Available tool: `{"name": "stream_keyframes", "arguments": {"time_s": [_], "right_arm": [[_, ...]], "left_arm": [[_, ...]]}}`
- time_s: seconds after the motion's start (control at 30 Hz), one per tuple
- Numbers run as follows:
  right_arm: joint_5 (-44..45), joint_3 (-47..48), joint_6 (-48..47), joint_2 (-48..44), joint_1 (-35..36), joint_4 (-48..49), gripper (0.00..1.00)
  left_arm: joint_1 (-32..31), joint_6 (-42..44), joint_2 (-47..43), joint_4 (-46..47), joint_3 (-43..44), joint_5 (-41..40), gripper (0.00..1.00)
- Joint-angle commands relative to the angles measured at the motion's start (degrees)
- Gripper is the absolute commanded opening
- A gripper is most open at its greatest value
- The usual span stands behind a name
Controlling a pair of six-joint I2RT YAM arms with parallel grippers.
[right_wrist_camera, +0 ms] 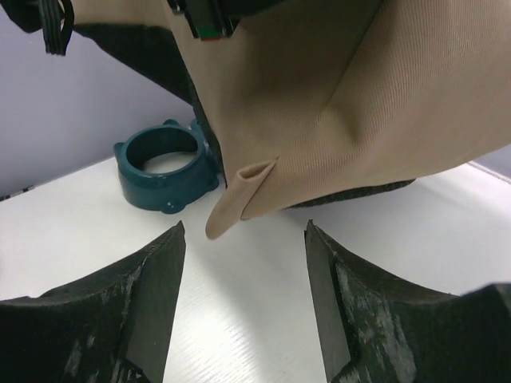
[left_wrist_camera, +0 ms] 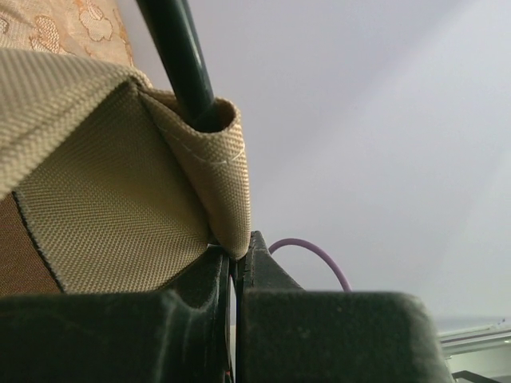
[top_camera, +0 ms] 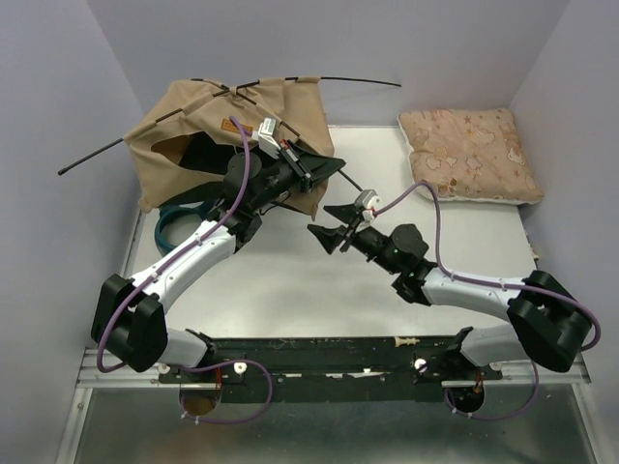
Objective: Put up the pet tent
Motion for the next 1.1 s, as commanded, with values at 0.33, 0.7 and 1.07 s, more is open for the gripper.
{"name": "stream_keyframes", "arguments": {"time_s": [0.33,0.7,1.07], "right_arm": [[1.74,6.2,-1.08,5.23,0.68,1.79,0.37],[4.73,-0.65,-4.06,-2.15,0.6,-3.39,0.01],[1.83,-2.41,-5.38,-9.27,0.51,-12.53,0.01]], "left_arm": [[0.55,-2.09,-0.08,0.41,0.71,-4.4,0.0],[6.87,11.26,-4.99,-3.44,-3.07,4.72,0.0],[10.48,21.64,-9.04,-7.5,-6.68,9.39,0.0]]}}
